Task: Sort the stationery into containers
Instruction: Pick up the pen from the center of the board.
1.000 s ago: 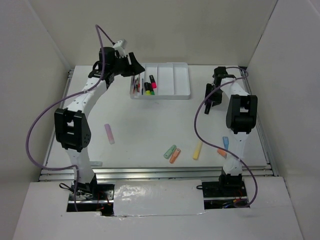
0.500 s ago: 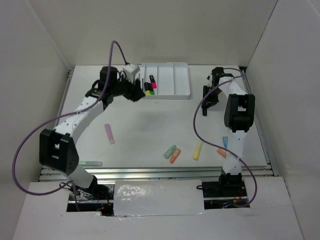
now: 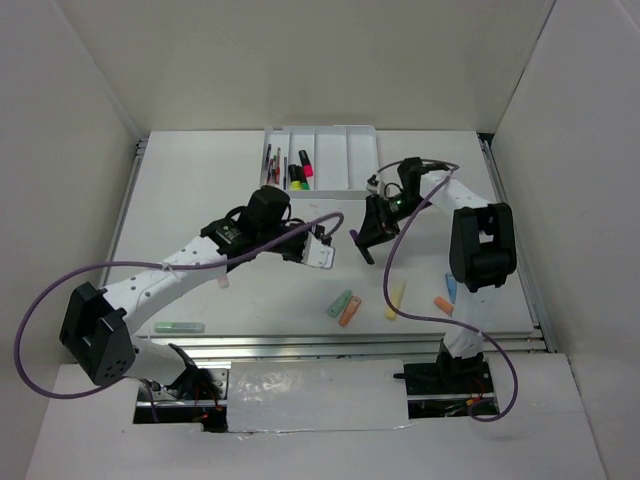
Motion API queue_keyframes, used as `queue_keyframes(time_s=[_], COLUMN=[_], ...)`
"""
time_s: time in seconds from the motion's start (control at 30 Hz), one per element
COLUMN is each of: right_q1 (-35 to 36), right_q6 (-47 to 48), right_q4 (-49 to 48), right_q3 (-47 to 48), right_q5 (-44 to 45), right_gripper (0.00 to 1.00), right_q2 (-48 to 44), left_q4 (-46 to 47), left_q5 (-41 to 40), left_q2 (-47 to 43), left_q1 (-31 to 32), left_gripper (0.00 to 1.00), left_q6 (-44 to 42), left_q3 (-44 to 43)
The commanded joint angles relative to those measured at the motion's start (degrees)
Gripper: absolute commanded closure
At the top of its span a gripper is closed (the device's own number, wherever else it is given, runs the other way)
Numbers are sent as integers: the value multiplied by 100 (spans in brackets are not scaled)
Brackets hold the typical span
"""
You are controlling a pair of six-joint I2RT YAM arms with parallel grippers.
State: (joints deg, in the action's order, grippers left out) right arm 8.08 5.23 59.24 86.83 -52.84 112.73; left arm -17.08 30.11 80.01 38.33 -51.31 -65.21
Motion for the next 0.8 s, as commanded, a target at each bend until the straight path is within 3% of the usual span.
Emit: queue_keyframes(time_s=[0.0,0.27,0.53,0.77], right_q1=[237,993,1381,1723], right_q6=[101,21,311,373], right_q4=[193,149,474,553], right_q3=[-349,-527,-298,-228], right_q5=[-657,-745,-895,-816], right_gripper=[100,100,100,100], right_q2=[-426,-708,-506,-480], left_q4=[-234,-603,-331,-15], left_q5=[364,514,75,-137], left_q2=[-318,-293,-231,-161], left_q1=[342,886,1124,1212], left_gripper=[53,53,35,36], left_q6=[-1504,-2164,-2173,-2164], left_q3=[131,351,632,773])
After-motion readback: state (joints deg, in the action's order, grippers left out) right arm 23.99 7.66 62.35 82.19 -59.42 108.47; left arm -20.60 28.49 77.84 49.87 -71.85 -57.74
